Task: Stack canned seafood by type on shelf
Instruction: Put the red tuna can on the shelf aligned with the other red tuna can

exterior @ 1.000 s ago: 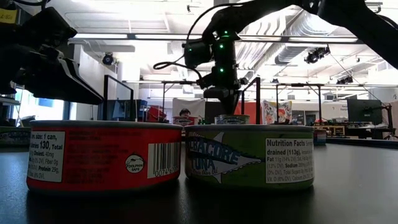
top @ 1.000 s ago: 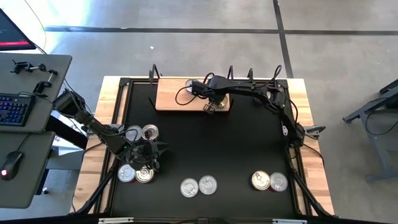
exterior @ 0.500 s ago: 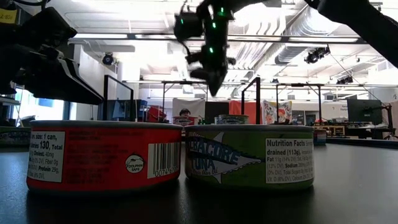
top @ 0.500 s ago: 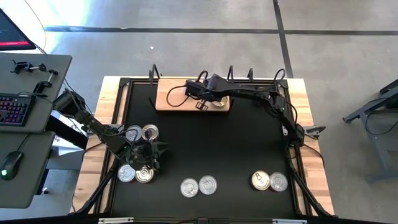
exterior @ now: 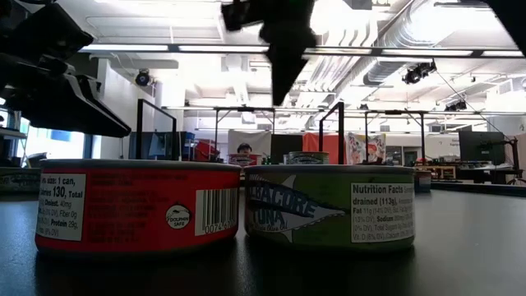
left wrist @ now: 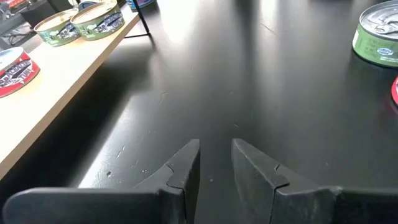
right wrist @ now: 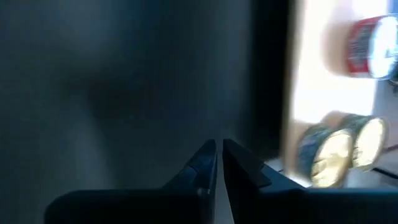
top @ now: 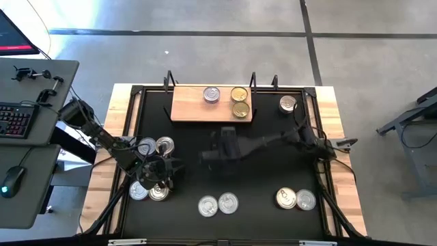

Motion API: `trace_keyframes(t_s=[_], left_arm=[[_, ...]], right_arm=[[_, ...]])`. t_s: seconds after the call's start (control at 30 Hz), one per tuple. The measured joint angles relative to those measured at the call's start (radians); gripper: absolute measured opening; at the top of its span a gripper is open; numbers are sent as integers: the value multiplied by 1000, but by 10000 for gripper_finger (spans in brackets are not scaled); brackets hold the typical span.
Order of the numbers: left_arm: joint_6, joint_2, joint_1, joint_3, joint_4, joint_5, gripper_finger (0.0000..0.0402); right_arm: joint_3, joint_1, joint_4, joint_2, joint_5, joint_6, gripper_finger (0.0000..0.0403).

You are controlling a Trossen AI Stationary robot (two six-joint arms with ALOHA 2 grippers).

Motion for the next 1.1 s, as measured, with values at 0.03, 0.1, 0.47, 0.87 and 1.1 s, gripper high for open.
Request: trace_keyframes(t_s=[0.03, 0.1, 0.47, 0.87, 1.1], left_arm=[[1, 0, 0, 0, 0, 0, 85], [5, 0, 2, 0, 1, 0, 85], [2, 0, 2, 0, 9, -4, 85], [6, 0, 43, 0, 31, -4, 85], [7, 0, 106, 0, 131, 15, 85]], right_arm=[[0, 27, -18, -3, -4, 26, 18], [-9, 71, -38, -16, -1, 79, 18], [-443, 226, 99, -336, 88, 511, 18], [-997, 285, 1011, -510, -140, 746, 19], [-1017, 319, 1497, -377, -376, 508, 18]])
